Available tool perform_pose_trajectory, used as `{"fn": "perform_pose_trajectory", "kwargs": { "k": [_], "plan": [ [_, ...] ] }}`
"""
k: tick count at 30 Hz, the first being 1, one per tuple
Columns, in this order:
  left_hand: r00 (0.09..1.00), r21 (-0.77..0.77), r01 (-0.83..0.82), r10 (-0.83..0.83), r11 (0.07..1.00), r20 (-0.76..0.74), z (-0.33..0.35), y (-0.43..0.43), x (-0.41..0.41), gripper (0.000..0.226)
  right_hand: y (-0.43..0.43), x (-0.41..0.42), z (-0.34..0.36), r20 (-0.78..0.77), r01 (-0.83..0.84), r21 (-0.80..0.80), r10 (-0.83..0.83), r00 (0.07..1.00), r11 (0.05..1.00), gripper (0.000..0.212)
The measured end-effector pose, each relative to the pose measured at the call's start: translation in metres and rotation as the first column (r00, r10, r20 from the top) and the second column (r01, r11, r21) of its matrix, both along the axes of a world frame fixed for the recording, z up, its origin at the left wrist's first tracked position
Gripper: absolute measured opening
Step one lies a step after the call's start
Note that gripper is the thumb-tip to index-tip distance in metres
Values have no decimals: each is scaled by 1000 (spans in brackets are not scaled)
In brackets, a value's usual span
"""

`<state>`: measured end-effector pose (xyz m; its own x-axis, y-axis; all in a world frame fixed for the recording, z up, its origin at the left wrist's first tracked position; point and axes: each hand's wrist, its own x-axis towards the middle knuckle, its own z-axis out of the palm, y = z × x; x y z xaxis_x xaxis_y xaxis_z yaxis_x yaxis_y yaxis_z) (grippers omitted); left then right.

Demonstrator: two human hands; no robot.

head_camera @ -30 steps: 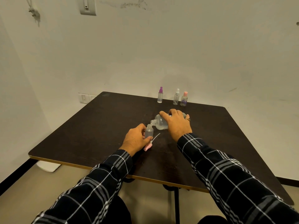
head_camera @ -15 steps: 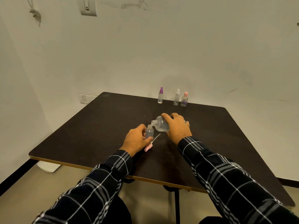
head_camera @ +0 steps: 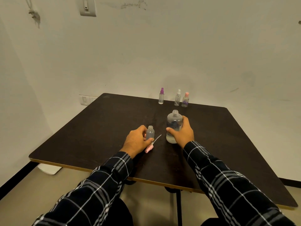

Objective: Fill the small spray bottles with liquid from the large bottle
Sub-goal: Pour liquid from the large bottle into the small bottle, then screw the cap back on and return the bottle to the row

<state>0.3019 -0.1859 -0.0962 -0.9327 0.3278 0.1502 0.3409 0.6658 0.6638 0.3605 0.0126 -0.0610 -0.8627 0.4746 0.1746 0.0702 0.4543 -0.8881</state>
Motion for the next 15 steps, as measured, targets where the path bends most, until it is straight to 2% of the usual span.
{"fn": "perform_pose_trajectory", "kwargs": {
  "k": [3, 6, 7, 8, 9, 10, 11, 12, 13, 15],
  "plan": [
    [1000, -6, -1, 1, 1000, -7, 1, 0, 0, 29, 5, 0, -5, 1, 1, -58, -1, 1000, 998, 72],
    [1000, -4, 4, -5, 1000, -13, 0, 0, -1, 29, 6, 3, -4, 65, 0, -39, 3, 998, 999, 94],
    [1000, -7, 5, -6, 1000, -14, 0, -1, -1, 29, 2, 8, -4, 60, 63, 24, -64, 996, 998, 98],
    [1000, -8, 8, -8, 1000, -17, 0, -1, -1, 28, -5, 16, -4, 17, 162, 133, -166, 986, 978, 93],
    [1000, -10, 11, -12, 1000, -19, 1, -1, -1, 28, -11, 24, -5, -77, 265, 270, -254, 964, 926, 80],
    [1000, -16, 14, -14, 1000, -21, 2, -2, -2, 28, -17, 32, -8, -182, 320, 403, -268, 946, 858, 63],
    [1000, -21, 15, -16, 1000, -23, 3, -3, -2, 28, -22, 38, -10, -253, 296, 519, -187, 949, 802, 47],
    [1000, -22, 14, -15, 1000, -25, 3, -4, -4, 28, -26, 41, -13, -240, 180, 626, -32, 970, 758, 34],
    [1000, -20, 12, -13, 1000, -25, 3, -5, -5, 28, -30, 41, -18, -149, -2, 705, 152, 977, 709, 25],
    [1000, -10, 11, -11, 1000, -19, 4, -8, -6, 29, -37, 38, -28, 129, -361, 732, 403, 906, 578, 28]
  ]
}}
